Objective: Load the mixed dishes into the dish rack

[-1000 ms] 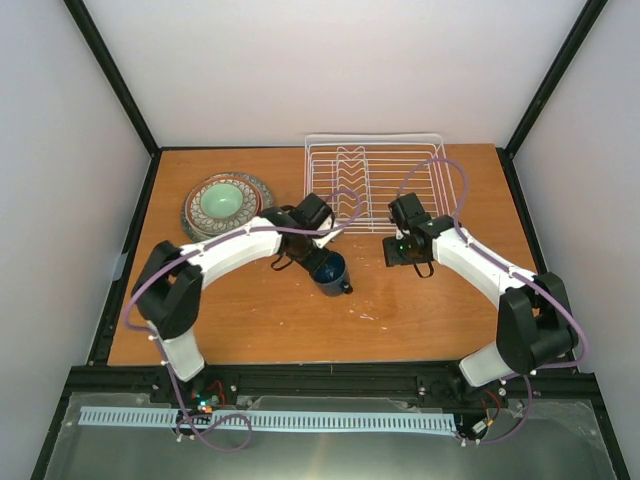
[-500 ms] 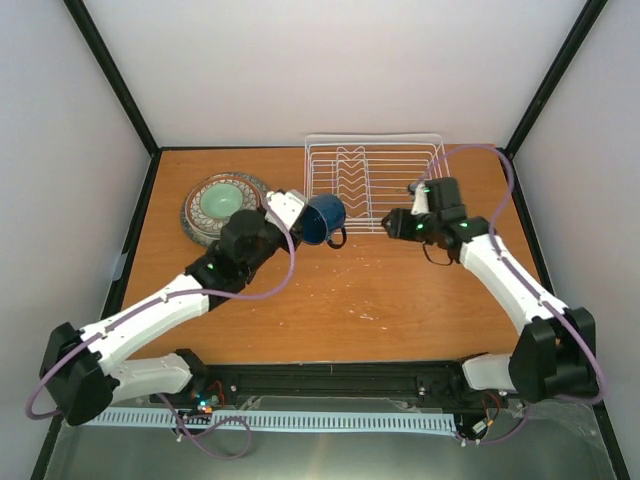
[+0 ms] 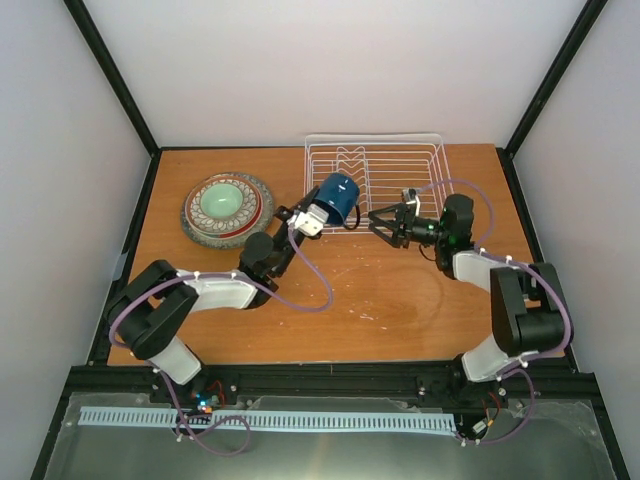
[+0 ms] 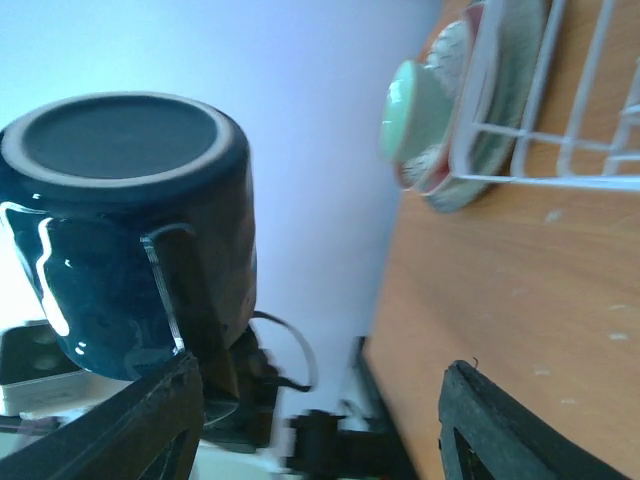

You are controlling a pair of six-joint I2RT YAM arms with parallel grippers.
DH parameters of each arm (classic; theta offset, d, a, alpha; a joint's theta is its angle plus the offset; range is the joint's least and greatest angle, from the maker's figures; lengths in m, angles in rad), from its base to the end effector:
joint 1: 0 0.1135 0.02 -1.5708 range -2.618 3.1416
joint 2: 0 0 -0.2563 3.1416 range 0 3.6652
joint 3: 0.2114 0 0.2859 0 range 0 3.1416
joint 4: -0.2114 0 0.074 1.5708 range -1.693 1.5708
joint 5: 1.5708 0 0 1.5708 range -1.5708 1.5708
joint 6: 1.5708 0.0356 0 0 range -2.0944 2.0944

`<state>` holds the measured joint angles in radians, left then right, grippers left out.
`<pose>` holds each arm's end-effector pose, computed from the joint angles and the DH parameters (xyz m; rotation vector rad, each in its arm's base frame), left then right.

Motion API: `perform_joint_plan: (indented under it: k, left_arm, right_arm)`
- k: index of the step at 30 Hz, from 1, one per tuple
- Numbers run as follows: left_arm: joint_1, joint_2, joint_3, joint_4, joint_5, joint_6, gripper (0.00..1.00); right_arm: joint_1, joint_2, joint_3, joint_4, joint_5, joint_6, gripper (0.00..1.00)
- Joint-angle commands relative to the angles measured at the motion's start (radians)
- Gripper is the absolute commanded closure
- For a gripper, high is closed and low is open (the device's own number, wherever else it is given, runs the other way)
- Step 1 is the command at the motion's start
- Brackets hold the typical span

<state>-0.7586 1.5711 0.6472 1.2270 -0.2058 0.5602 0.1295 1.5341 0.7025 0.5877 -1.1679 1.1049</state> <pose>0.2520 -0.2288 0.2154 0.6330 1.1060 -0.0404 0.3216 0.0749 0.1822 0.0230 2.1047 1.8538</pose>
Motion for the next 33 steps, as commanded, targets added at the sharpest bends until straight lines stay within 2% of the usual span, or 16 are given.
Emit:
perform_joint_plan:
  k: [1, 2, 3, 8, 16, 33]
  left_arm:
    - [0.011, 0.039, 0.108, 0.394, 0.048, 0.018, 0.99]
    - [0.015, 0.047, 0.117, 0.403, 0.047, 0.006, 0.99]
    - [0.020, 0.050, 0.122, 0.404, 0.048, -0.013, 0.99]
    - [0.051, 0.022, 0.122, 0.342, 0.084, -0.128, 0.99]
    - [0.081, 0.039, 0.116, 0.287, 0.107, -0.234, 0.99]
    - [0.081, 0.143, 0.166, 0.269, 0.129, -0.281, 0.99]
  right_arm:
    - [-0.001, 0.136, -0.060, 0.954, -0.109, 0.627, 0.36]
    - [0.002, 0.195, -0.051, 1.073, -0.107, 0.743, 0.37]
    - [0.006, 0.227, -0.050, 1.088, -0.100, 0.743, 0.39]
    - [0.010, 0.245, -0.041, 1.091, -0.094, 0.699, 0.40]
    - [0.010, 0.179, -0.021, 1.090, -0.110, 0.697, 0.39]
    - [0.060, 0.171, 0.042, 1.090, -0.079, 0.742, 0.40]
